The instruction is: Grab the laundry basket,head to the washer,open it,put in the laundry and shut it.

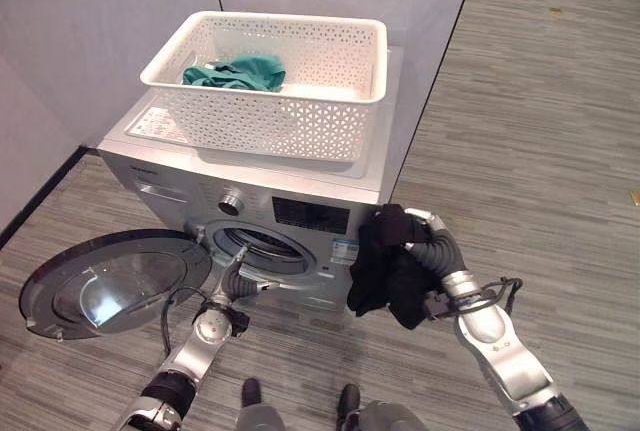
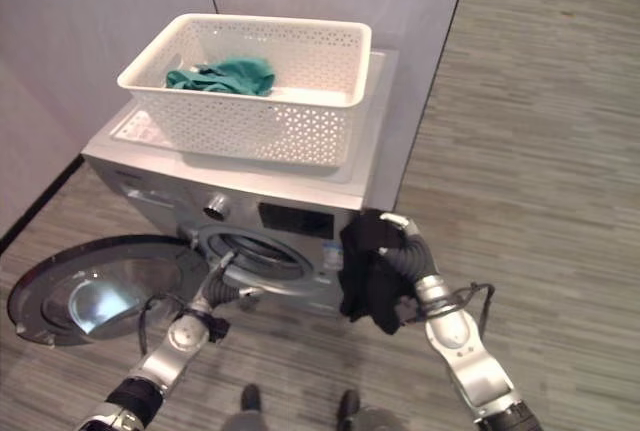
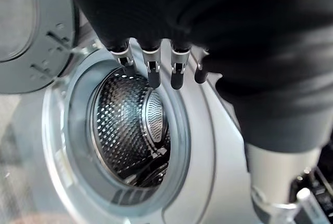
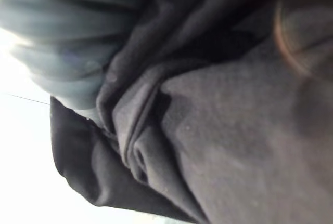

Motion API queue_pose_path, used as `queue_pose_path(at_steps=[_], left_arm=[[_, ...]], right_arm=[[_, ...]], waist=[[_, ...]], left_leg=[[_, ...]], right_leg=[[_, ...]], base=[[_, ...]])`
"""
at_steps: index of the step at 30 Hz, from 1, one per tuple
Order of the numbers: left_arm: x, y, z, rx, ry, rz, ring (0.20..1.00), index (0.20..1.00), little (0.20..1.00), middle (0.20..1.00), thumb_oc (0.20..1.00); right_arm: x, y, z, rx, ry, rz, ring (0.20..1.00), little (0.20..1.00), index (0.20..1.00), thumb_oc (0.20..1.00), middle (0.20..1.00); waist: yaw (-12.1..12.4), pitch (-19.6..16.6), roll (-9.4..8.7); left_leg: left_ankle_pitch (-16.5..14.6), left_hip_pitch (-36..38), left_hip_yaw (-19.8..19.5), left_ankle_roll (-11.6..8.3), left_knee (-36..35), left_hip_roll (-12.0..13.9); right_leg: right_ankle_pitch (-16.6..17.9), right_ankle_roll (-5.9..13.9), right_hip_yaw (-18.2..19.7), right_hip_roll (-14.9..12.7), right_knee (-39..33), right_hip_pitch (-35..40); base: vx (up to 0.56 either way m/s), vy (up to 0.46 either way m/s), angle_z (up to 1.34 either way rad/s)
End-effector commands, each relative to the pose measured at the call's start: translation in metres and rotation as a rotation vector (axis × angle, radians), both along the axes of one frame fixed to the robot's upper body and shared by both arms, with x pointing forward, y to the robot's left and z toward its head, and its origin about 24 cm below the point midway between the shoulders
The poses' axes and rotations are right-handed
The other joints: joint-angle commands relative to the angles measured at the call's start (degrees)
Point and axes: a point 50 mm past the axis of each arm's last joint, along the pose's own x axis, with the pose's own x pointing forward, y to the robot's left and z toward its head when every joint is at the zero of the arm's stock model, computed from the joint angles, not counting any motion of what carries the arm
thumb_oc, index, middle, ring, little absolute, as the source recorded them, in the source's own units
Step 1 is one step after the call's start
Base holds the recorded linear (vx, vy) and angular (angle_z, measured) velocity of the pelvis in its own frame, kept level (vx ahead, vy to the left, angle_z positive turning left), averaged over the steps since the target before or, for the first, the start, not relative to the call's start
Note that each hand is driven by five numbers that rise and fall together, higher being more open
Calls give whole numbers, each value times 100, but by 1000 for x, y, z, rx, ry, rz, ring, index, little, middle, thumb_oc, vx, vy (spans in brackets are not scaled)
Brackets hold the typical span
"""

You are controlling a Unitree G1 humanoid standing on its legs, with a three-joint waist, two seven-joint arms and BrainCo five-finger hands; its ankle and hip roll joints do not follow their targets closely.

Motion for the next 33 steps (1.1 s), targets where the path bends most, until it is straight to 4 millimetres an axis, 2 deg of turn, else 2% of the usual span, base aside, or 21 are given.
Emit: queue_pose_path(at_steps=[1,2,5,8,10,12,13,17,19,22,23,24,27,28,30,31,32,33], left_arm=[[-3,5,13,56,-83,-77,1000,1000,1000,1000,1000],[-4,3,14,55,-93,-98,1000,1000,1000,1000,1000],[-5,0,15,41,-94,-112,1000,1000,1000,1000,1000],[-10,-16,18,-45,-95,-186,1000,1000,1000,1000,1000],[-17,-29,14,-95,-75,-236,1000,1000,1000,1000,1000],[-19,-33,14,-109,-72,-252,1000,1000,1000,1000,1000],[-26,-43,12,-151,-58,-283,1000,1000,1000,1000,1000],[-34,-51,7,-190,-31,-302,1000,1000,1000,1000,1000],[-43,-63,2,-271,12,-318,1000,1000,1000,1000,1000],[-32,-87,7,-333,-16,-292,1000,1000,1000,1000,1000],[-32,-87,7,-333,-17,-292,1000,1000,1000,1000,1000],[-23,-103,9,-310,-44,-294,1000,1000,1000,1000,1000],[-13,-118,14,-273,-86,-296,1000,1000,1000,1000,1000],[-6,-128,17,-207,-121,-305,1000,1000,1000,1000,1000],[5,-133,22,-94,-180,-309,1000,1000,1000,1000,1000],[13,-131,23,54,-232,-301,1000,1000,1000,1000,1000],[24,-130,23,124,-240,-257,1000,1000,1000,1000,1000],[24,-131,23,124,-242,-256,1000,1000,1000,1000,1000]], right_arm=[[-6,20,39,38,-213,162,200,200,200,200,200],[-10,23,40,42,-213,197,200,200,200,200,200],[-13,25,43,40,-223,224,200,200,200,200,200],[-12,38,64,71,-309,323,200,200,200,200,200],[-10,51,82,102,-384,389,200,200,200,200,200],[-9,55,87,116,-402,409,200,200,200,200,200],[-6,64,99,135,-449,446,200,200,200,200,200],[-6,72,105,159,-471,473,200,200,200,200,200],[-5,79,110,175,-484,484,200,200,200,200,200],[-5,84,107,234,-461,459,200,200,200,200,200],[-5,84,107,233,-462,458,200,200,200,200,200],[-5,85,107,259,-458,454,200,200,200,200,200],[-6,87,108,278,-457,451,200,200,200,200,200],[-6,88,110,297,-465,453,200,200,200,200,200],[-7,89,113,314,-473,466,200,200,200,200,200],[-9,91,115,341,-474,482,200,200,200,200,200],[-9,92,116,337,-476,491,200,200,200,200,200],[-9,92,117,336,-477,491,200,200,200,200,200]], waist=[[-31,-410,-149],[-95,-452,-94],[-120,-472,-57],[-236,-491,86],[-203,-522,112],[-189,-525,111],[-138,-534,103],[-67,-533,81],[86,-521,1],[216,-503,-171],[207,-500,-169],[209,-495,-241],[189,-497,-310],[156,-511,-355],[114,-528,-383],[86,-541,-392],[46,-542,-411],[48,-537,-405]], left_leg=[[50,-73,-75,-72,159,107],[26,29,69,-70,91,106],[24,100,165,-74,52,115],[-41,317,389,-45,-128,73],[-51,408,505,-27,-204,63],[-58,439,539,-24,-221,59],[-93,469,557,-7,-220,49],[-125,496,570,6,-201,44],[-133,474,501,11,-171,52],[-66,355,281,6,-222,5],[-63,350,269,6,-223,1],[-31,302,201,-5,-256,-22],[-8,263,157,-13,-296,-37],[10,237,144,-21,-334,-42],[8,217,139,-22,-369,-50],[8,210,153,-19,-393,-45],[13,206,196,-19,-409,-43],[13,204,199,-18,-409,-43]], right_leg=[[-420,671,605,-637,-390,839],[-346,726,697,-683,-461,835],[-301,756,744,-705,-529,848],[-125,858,926,-800,-699,803],[-64,889,1003,-832,-765,807],[-45,902,1010,-841,-791,815],[-5,918,1024,-867,-819,823],[12,916,1040,-877,-852,854],[22,919,929,-878,-917,983],[24,916,642,-890,-998,1124],[23,917,630,-892,-1000,1128],[25,918,542,-897,-1020,1164],[25,913,483,-898,-1027,1178],[23,924,438,-898,-1034,1173],[35,939,425,-904,-1030,1140],[42,947,434,-906,-1023,1107],[50,956,450,-914,-1001,1058],[49,956,454,-915,-997,1051]], base=[[0,85,-49],[0,84,-47],[-7,48,-40],[-26,77,-21],[-7,50,-47],[-6,23,-22],[-2,13,-9],[4,7,-5],[3,-21,3],[-17,-55,27],[-5,-66,56],[-1,-45,53],[-1,-35,24],[3,-31,5],[3,-7,9],[-13,11,11],[-12,11,6],[-13,10,5]])
